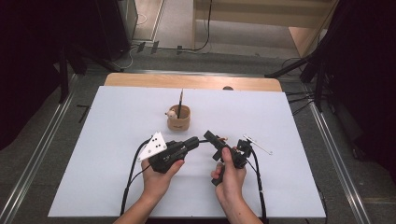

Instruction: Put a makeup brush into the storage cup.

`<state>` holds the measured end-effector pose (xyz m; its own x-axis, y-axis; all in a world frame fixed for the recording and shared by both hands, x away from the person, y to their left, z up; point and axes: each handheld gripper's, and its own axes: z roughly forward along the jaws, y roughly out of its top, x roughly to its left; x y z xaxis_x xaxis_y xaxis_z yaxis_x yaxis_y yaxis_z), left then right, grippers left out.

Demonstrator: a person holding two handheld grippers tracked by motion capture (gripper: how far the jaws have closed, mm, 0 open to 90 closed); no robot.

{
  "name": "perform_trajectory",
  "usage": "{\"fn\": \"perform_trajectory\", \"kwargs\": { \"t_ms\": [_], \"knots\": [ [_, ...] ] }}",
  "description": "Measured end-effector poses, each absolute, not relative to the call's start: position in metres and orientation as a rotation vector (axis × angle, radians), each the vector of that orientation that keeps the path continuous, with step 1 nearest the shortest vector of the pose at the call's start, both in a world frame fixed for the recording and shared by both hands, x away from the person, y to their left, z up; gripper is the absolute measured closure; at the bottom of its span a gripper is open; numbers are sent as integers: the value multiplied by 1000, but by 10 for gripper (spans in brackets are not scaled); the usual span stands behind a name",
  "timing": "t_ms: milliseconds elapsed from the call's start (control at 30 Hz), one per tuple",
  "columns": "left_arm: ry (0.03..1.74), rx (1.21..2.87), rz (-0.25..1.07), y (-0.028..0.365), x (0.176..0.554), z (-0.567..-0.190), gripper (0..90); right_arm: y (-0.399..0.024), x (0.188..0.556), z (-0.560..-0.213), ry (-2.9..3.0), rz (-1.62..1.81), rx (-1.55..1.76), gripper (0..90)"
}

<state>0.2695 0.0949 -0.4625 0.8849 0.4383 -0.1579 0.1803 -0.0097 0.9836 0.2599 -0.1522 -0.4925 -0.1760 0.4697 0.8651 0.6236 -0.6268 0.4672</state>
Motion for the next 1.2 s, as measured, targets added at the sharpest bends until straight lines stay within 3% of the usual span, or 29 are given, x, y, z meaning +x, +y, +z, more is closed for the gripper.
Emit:
{"fn": "perform_trajectory", "kwargs": {
  "t_ms": [200, 267, 300, 400, 500, 600, 1200],
  "knots": [
    [503, 1621, 197, 94, 271, -465, 868, -155, 260, -496, -1255, -1928, -1899, 473],
    [517, 1686, 148, 93, 275, -468, 861, -159, 260, -496, -1212, -1969, -1848, 662],
    [528, 1700, 154, 94, 276, -470, 834, -162, 260, -496, -1217, -2008, -1809, 832],
    [603, 1699, 156, 95, 278, -469, 504, -167, 259, -488, -1376, -2100, -1776, 843],
    [631, 1720, 157, 98, 279, -467, 285, -168, 258, -481, -1514, -2133, -1778, 843],
    [595, 1774, 130, 100, 280, -470, 4, -168, 257, -476, -1603, -2156, -1772, 843],
    [584, 1776, 195, 122, 278, -470, 0, -159, 255, -465, -2003, -2186, -1728, 843]
  ]
}}
